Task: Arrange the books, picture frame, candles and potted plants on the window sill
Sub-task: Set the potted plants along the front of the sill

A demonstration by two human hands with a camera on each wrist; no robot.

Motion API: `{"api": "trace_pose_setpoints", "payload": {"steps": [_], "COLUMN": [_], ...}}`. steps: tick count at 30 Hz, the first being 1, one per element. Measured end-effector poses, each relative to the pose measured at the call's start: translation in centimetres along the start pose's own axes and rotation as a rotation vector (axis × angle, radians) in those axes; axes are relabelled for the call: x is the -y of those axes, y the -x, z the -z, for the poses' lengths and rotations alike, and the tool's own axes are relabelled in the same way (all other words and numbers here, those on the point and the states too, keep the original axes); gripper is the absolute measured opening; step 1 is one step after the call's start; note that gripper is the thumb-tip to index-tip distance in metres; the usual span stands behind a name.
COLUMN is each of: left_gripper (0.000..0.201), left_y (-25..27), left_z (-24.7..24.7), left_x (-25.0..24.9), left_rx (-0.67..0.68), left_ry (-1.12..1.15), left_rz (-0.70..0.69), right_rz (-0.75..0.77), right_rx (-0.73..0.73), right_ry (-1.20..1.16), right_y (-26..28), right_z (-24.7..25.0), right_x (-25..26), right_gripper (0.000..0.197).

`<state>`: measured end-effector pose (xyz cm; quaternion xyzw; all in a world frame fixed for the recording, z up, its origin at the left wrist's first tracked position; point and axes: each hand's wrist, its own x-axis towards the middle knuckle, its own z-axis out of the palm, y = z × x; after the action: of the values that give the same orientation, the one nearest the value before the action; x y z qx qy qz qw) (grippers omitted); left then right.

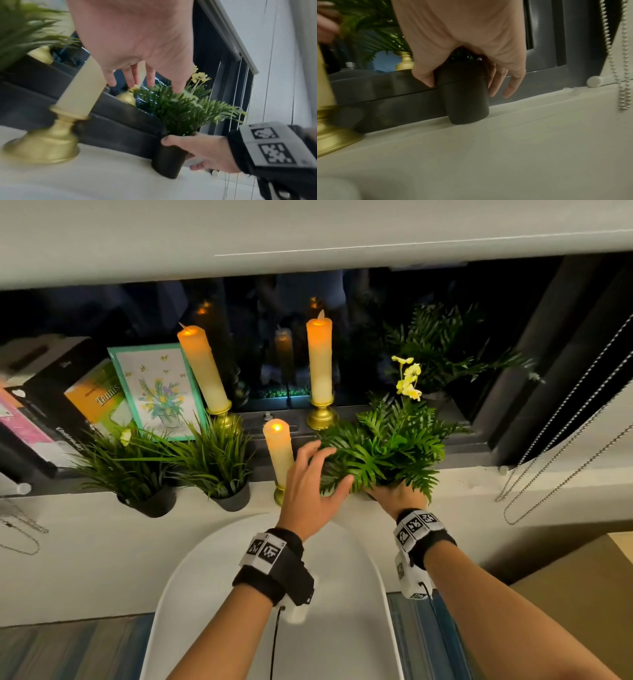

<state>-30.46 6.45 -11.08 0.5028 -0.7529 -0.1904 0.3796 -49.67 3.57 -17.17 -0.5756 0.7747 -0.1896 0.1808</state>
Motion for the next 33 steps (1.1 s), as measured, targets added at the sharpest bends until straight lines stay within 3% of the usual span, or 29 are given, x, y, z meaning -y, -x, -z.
{"api": "trace_pose_setpoints", "payload": {"steps": [3,6,9,11,15,22,33], "left_gripper": [0.044,0.017,0.025,0.020,0.033,0.052,0.040], "left_y": [0.9,1.1,1.6,1.9,1.3,0.0,-1.6], "left_z": [-0.5,-1.1,-1.3,-0.9,-0.3,-0.7,-4.0], "left_x": [1.5,2.5,3.4,4.1,6.2,7.7,6.2], "left_rx": [-0.027,-0.050,0.016,0.030,0.010,-0.021,0.043], "left_ry": [-0.024,-0.062,-0.178,-0.225,-0.196,-0.077,-0.096], "left_rz": [0.031,0.106,0.423,0.608,0.780,0.730,0.645], "right_rz": [-0.059,-0.064,-0.100,-0.089,-0.079,-0.148,-0.135], "right_rx": [-0.010,0.039,0.068,0.067,0.039,0.027,-0.017], "right_ry": [-0.019,-0.049,-0.039,-0.052,-0.085,-0.069,-0.093], "right_y": [0.0,0.2,0.2,0.3,0.5,0.4,0.0], "right_z": [1.4,2.2,2.3,2.1,1.6,0.7,0.1], "right_x": [-0.6,-0.7,-0.9,-1.0,-0.9,-1.0,-1.5], "right_gripper": [0.101,0.083,0.079,0.078,0.077,0.079,0.070]}}
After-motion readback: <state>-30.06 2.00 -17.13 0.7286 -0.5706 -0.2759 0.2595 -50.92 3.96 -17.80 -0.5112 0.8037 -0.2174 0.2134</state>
